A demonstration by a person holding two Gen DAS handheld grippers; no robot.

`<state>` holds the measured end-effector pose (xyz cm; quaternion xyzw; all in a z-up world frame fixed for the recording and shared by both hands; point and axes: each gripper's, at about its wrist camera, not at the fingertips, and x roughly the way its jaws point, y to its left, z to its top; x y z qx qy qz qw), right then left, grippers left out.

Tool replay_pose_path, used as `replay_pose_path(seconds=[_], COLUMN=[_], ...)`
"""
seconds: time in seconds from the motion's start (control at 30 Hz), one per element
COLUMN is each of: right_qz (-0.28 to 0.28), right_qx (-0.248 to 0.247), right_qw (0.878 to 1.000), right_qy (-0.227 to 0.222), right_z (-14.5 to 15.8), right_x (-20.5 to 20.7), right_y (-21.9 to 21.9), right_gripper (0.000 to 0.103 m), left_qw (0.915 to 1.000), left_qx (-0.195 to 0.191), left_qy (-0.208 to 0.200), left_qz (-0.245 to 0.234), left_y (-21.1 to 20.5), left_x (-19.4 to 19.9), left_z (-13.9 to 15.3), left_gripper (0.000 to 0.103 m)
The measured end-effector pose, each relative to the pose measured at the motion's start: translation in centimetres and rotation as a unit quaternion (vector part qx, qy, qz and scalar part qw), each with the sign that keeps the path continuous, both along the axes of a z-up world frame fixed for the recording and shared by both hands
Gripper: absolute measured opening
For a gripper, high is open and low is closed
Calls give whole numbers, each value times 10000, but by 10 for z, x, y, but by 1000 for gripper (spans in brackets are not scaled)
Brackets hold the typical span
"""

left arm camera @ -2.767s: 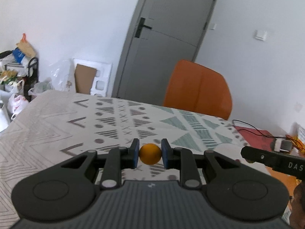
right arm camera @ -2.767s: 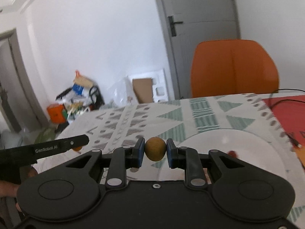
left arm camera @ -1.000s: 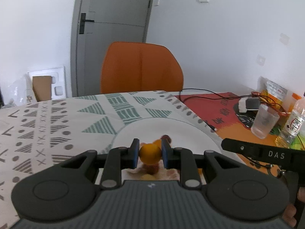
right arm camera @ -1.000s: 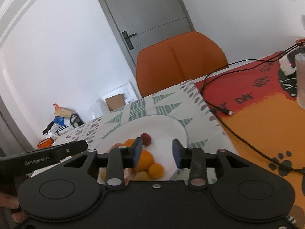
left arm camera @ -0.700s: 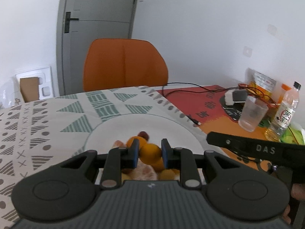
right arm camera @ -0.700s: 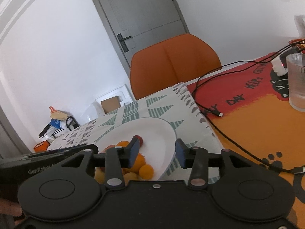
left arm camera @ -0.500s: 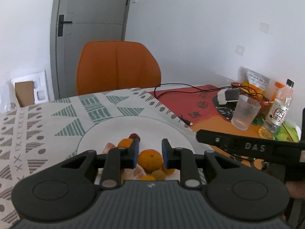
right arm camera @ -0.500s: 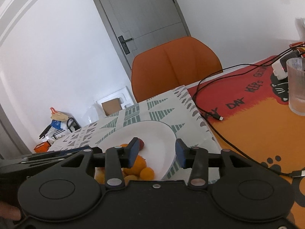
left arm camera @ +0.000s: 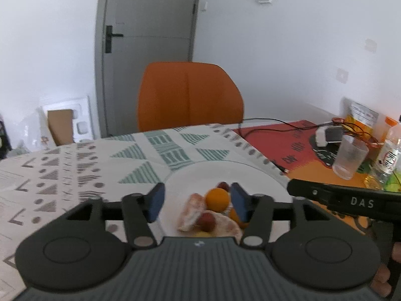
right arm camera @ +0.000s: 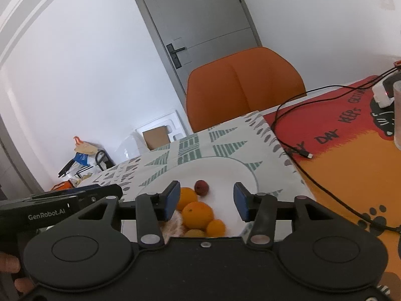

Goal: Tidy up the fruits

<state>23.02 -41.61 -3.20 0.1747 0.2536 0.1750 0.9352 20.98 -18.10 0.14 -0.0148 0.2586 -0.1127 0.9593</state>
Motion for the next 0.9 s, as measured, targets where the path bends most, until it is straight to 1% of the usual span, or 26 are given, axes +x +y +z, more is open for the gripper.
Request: replay_pose_path(seconds=[0.1,0.13,0.17,0.2,0.27,0.33,0.43,0.47,0.53,0.63,0.9], right_qz=[91,103,111,115,124,164,217,206,199,319,451], right_qx=[-15,-31,-57,-85,-116,-125,-123,-122,-109,-150,-483], right_qw=[10000,9999,9999,9999,9998,9998,9997,9997,9997,9993,9978], right_qy=[-10,-16,-22,-28,-39,-38,-66,-66,-90,-104,-71], right_z=[3,4,5,6,8,10,13,14,16,19,26], right_x=[-1,-2,-3,-4,-7,-10,-16,-17,-21,-28,-49], right_y=[9,11,14,17,21,25,30,31,33,37,56], right_gripper=[50,52,58,62,74,80,88,96,102,103,103], left_qw=[9999,9999,9999,9998,9997,9995,9993,9992,9989,9982,9977], left_qx=[28,37,52,70,110,141,151,143,108,123,-26], left_qy=[-54,-55,-61,-77,-102,-118,-169,-188,-240,-294,-154], left_qz=[92,116,137,153,183,238,293,318,381,507,661], left_y=[9,11,14,16,20,25,33,36,43,52,75], left_x=[-4,-5,-7,-9,-13,-18,-27,-31,-38,-48,-73], left_z=[1,1,2,2,1,1,1,1,3,5,8], left_gripper=[68,69,70,71,74,80,86,87,92,95,95])
